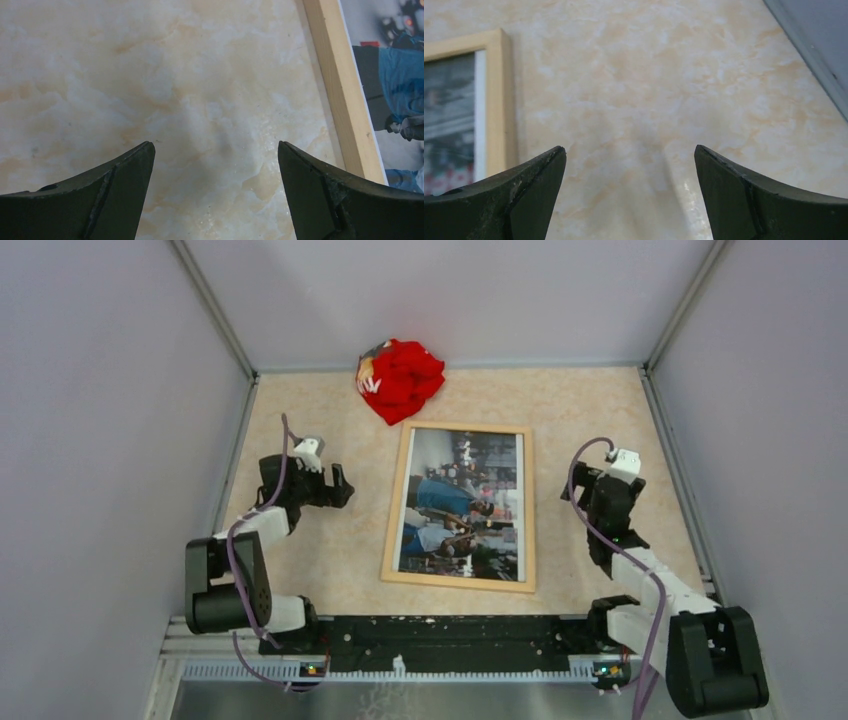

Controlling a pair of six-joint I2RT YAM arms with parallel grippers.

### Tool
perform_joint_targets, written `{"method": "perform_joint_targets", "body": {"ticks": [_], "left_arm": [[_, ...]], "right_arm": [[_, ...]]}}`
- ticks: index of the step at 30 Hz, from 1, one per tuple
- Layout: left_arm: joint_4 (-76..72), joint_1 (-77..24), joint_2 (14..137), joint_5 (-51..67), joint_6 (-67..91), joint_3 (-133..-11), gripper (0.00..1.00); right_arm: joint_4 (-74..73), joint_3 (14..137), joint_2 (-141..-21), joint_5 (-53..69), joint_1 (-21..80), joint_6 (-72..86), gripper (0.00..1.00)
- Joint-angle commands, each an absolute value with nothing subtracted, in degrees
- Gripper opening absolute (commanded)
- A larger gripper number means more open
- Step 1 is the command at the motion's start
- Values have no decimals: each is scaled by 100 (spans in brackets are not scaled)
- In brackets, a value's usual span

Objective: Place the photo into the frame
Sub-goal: Reset both arms

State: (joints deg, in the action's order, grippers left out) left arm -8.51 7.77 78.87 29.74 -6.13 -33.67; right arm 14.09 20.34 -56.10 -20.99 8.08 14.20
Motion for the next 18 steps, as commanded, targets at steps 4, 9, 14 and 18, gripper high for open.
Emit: {"method": "perform_joint_targets", "body": {"ticks": [4, 9, 14, 18], "left_arm": [[-4396, 795, 7994, 2612, -9, -2053, 99], [-5169, 791, 8162, 2471, -70, -1889, 99], [-7190, 761, 8316, 2778, -292, -1006, 99], [-9752, 645, 9434, 2842, -328, -416, 99]], "right_arm": [[4300, 1270, -6182, -3120, 791, 620, 99], [5253, 1199, -6986, -3234, 791, 676, 99], [6416, 996, -7508, -3401, 787, 446, 99], [7124, 782, -7874, -2817, 755, 220, 99]]}}
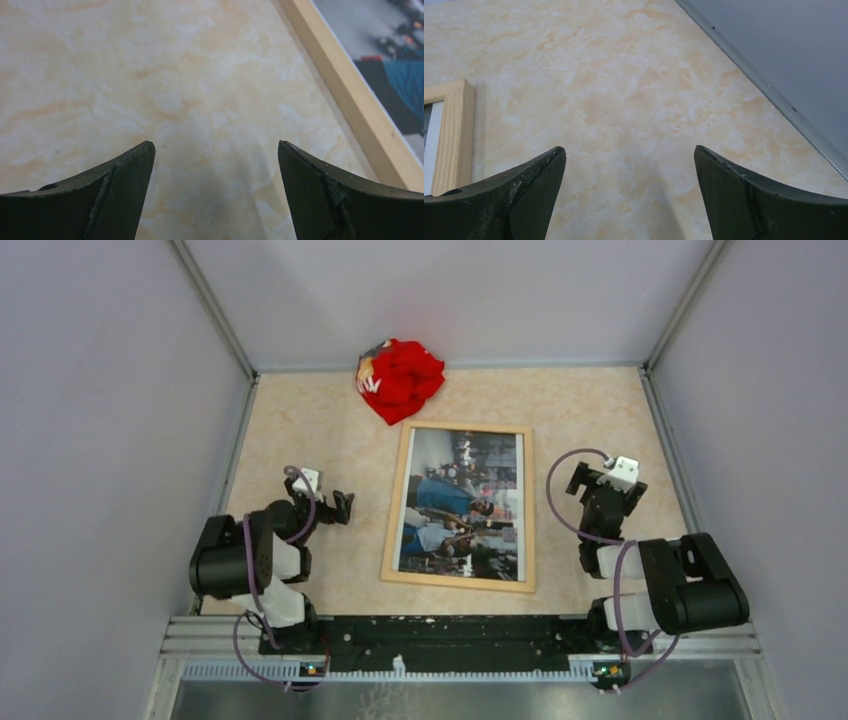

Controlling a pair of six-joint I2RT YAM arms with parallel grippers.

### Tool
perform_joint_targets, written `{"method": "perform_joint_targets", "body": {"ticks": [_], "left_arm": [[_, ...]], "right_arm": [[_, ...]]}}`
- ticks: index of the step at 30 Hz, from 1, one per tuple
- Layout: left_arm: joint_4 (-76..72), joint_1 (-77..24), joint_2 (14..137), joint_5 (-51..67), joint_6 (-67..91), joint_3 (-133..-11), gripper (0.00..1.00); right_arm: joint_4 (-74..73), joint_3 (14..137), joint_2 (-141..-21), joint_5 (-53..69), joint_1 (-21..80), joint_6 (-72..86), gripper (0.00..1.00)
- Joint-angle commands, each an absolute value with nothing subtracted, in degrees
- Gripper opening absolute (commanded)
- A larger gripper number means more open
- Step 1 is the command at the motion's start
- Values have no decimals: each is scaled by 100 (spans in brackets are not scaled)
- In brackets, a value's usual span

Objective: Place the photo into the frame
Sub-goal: Reset both arms

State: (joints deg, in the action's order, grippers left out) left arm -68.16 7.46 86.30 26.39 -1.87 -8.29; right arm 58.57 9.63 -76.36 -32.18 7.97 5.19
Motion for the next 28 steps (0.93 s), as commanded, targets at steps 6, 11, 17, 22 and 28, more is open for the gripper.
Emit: {"method": "perform_joint_targets", "body": {"ticks": [6, 11, 17, 22, 28], "left_arm": [[-6860, 490, 9039, 2666, -588, -1548, 99], [-6811, 287, 8967, 2383, -705, -1515, 99], [-6857, 289, 8961, 2384, -704, -1488, 99], [-6821, 286, 8987, 2365, -712, -1519, 99], [-6809, 283, 8971, 2369, -712, -1515, 99]], "right_arm": [[7399, 846, -8343, -2416, 749, -46, 99], [7087, 1033, -8379, -1972, 397, 308, 99], [7138, 983, -8341, -1961, 392, 297, 99], [7138, 984, -8341, -1962, 396, 295, 99], [7146, 984, -8341, -1966, 399, 295, 99]]}}
